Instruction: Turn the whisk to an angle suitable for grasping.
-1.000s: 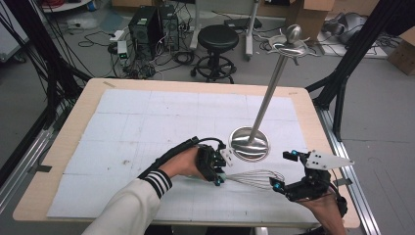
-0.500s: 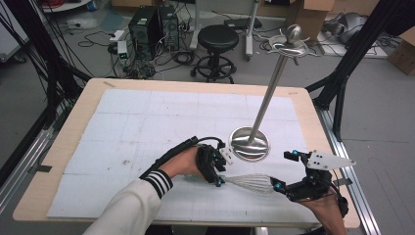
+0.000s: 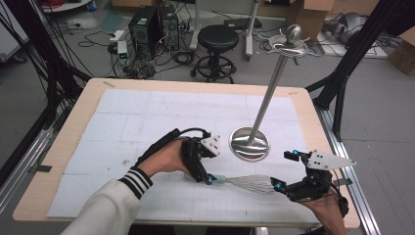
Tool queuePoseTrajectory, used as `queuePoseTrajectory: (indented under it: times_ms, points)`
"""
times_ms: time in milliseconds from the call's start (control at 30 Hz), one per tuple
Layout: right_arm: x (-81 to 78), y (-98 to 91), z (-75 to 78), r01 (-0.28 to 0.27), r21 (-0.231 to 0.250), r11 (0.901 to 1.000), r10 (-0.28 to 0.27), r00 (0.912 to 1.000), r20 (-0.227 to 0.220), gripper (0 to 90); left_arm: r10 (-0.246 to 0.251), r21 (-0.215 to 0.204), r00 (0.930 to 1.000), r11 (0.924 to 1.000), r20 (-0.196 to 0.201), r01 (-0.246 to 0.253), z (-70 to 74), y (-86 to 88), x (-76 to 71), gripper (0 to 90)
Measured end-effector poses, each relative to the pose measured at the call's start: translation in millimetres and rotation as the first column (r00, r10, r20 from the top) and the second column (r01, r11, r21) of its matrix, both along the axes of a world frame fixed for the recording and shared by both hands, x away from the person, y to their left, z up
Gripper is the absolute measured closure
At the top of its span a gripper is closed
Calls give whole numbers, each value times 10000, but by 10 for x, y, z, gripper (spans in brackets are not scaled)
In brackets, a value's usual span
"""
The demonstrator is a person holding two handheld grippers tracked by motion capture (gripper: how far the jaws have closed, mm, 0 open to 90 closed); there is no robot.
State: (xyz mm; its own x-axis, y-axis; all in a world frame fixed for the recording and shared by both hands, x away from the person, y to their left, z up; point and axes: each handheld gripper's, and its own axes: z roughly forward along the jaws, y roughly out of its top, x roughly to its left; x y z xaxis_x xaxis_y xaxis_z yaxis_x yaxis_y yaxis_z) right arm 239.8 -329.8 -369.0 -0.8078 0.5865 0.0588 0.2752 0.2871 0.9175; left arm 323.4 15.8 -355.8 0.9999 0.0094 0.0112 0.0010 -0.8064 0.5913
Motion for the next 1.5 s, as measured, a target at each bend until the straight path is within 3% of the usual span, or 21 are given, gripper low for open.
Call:
queuePoseTrajectory:
  times_ms: [100, 200, 300, 367, 433, 633, 900, 1067, 1100, 1233, 1300, 1333, 1367, 1400, 1433, 1467, 1500]
  points:
    - [-4, 11, 2, -20, -9, 10000, 20, 10000, -9, 5, 289, -78, 9994, 9996, 214, -287, 30, 97, -16, 130]
    - [-9, 29, 14, -39, -9, 10000, 39, 10000, -13, 5, 823, -701, 9953, 9944, 517, -786, 127, 346, -77, 55]
    - [-5, 39, 27, -55, -8, 10000, 55, 10000, 41, 5, 960, -1023, 9935, 9907, 619, -893, 164, 460, -106, 17]
    - [-4, 45, 30, -58, 3, 10000, 58, 10000, 23, 5, 1262, -1374, 9893, 9838, 740, -1152, 207, 627, -136, 17]
    - [2, 52, 26, -89, -8, 10000, 89, 10000, 30, 5, 1389, -1450, 9871, 9813, 794, -1264, 218, 724, -140, 17]
    - [17, 69, 18, -130, -55, 9999, 129, 9999, -37, 5, 1502, -1547, 9857, 9784, 765, -1371, 230, 888, -142, 17]
    - [27, 70, 12, -122, -59, 9999, 122, 9999, -39, 5, 1776, -1958, 9799, 9679, 904, -1574, 298, 1101, -173, 17]
    - [25, 49, 6, -72, -30, 10000, 72, 10000, -55, 5, 2298, -2304, 9681, 9518, 996, -2022, 317, 1352, -219, 17]
    - [25, 49, 6, -72, -30, 10000, 72, 10000, -55, 5, 2298, -2304, 9681, 9518, 996, -2022, 317, 1352, -219, 17]
    - [24, 39, 11, -59, 2, 10000, 59, 10000, -33, 5, 2721, -2510, 9530, 9395, 1330, -2332, 290, 1552, -308, 17]
    - [24, 39, 10, -44, 11, 10000, 44, 10000, -40, 5, 2892, -2636, 9488, 9320, 1271, -2487, 259, 1653, -340, 17]
    - [24, 42, 11, -51, 3, 10000, 51, 10000, -36, 5, 3083, -2670, 9435, 9257, 1218, -2680, 232, 1760, -363, 17]
    - [25, 45, 11, -61, -3, 10000, 61, 10000, -38, 5, 3083, -2670, 9435, 9257, 1218, -2680, 232, 1760, -363, 17]
    - [25, 45, 11, -61, -3, 10000, 61, 10000, -38, 5, 3156, -2783, 9412, 9208, 1203, -2731, 220, 1812, -373, 17]
    - [26, 47, 11, -71, -11, 10000, 71, 10000, -31, 5, 3292, -2974, 9377, 9114, 1114, -2846, 206, 1862, -389, 17]
    - [28, 55, 10, -90, -16, 10000, 90, 10000, -37, 5, 3454, -3264, 9331, 8973, 1000, -2972, 184, 1960, -417, 17]
    - [28, 55, 10, -90, -16, 10000, 90, 10000, -37, 5, 3454, -3264, 9331, 8973, 1000, -2972, 184, 1960, -417, 17]
